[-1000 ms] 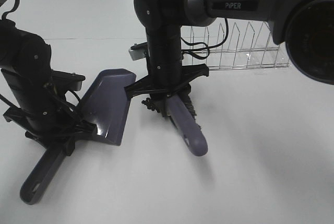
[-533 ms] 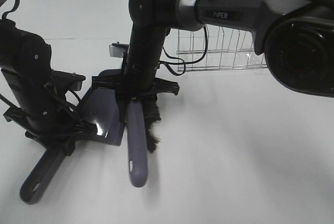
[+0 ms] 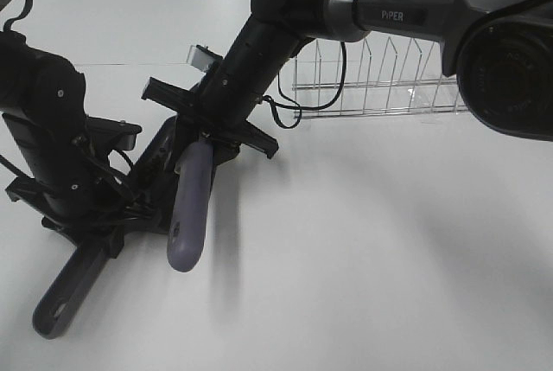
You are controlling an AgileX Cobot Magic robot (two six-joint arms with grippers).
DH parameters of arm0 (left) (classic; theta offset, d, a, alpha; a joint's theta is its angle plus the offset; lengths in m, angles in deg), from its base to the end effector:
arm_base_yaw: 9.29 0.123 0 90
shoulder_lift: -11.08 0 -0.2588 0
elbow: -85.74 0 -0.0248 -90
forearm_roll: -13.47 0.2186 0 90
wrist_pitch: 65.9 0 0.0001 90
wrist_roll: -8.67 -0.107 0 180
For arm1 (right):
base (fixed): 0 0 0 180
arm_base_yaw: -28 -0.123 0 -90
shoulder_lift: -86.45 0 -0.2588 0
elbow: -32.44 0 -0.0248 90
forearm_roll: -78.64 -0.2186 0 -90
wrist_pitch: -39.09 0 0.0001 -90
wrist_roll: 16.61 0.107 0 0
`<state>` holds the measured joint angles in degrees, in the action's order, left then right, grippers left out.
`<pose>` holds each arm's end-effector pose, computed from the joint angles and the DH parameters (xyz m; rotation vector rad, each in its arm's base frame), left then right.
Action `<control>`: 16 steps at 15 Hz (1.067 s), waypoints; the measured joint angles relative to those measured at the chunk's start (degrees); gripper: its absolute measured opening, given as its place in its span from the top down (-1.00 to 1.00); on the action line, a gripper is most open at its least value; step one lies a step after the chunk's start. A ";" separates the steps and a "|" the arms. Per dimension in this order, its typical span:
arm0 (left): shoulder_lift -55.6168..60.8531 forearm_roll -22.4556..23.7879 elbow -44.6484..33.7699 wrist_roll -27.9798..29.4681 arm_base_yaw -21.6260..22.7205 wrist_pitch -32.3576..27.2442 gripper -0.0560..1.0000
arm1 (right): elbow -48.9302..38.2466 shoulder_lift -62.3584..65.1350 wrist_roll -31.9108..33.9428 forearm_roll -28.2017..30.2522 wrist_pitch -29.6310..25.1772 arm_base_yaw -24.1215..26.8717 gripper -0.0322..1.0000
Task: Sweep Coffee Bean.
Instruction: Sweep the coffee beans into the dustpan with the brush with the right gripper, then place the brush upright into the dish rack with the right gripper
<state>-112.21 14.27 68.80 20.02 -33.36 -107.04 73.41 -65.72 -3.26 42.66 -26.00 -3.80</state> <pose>0.2728 -0.1208 0.0802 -0.3623 -3.1004 -0.0248 0.3568 0.2883 0.0984 0.0987 -2.8634 -0.8199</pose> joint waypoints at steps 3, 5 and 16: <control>0.00 0.00 0.00 0.00 0.00 0.00 0.27 | 5.16 0.11 -1.03 3.15 -2.41 0.00 0.36; 0.00 0.00 0.00 0.00 0.00 0.00 0.27 | 11.75 0.11 0.00 10.26 -4.70 0.00 0.36; 0.00 -0.34 0.00 -0.17 0.00 0.00 0.27 | 15.53 7.45 -1.60 24.01 -5.10 0.06 0.36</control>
<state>-112.21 13.92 68.80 19.85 -33.36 -107.04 88.94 -58.27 -4.86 66.67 -31.10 -3.74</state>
